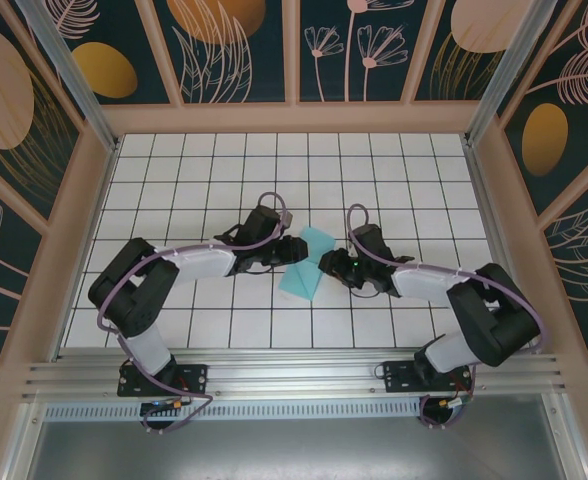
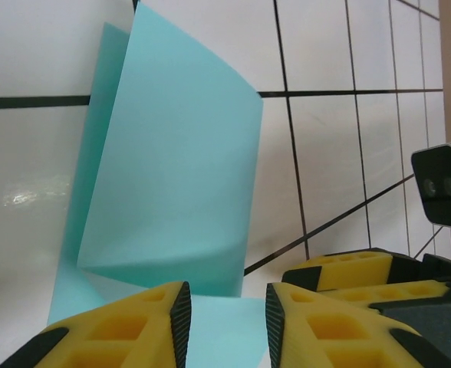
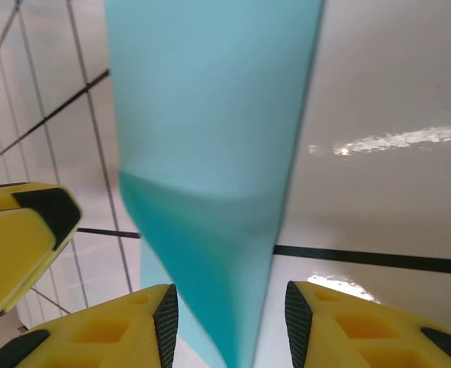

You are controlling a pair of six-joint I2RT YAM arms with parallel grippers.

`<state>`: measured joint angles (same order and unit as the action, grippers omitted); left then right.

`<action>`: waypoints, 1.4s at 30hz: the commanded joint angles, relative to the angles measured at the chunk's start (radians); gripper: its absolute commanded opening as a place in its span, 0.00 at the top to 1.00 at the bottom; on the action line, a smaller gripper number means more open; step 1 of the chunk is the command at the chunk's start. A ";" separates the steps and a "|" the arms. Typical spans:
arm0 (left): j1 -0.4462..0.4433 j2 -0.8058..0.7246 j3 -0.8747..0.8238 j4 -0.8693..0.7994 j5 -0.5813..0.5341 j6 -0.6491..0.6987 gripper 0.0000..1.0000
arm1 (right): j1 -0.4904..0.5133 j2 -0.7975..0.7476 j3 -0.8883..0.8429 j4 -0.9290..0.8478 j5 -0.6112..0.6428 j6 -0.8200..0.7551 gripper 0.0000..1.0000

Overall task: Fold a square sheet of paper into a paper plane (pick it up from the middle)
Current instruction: Fold the triangle a second time at the center of the table, then turn over the paper at the center of the table.

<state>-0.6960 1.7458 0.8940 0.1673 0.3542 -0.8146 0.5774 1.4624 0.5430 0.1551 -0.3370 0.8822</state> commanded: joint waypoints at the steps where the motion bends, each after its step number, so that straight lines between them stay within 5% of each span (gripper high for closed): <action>1: -0.001 0.040 0.011 -0.012 0.005 0.015 0.66 | -0.005 0.053 0.019 0.059 -0.033 0.022 0.55; 42: -0.001 0.098 0.016 -0.038 -0.025 0.009 0.69 | 0.000 0.125 -0.022 0.279 -0.144 0.060 0.57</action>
<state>-0.6960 1.8477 0.9001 0.1524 0.3534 -0.8146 0.5755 1.5944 0.5453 0.3698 -0.4522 0.9455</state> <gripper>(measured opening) 0.307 0.428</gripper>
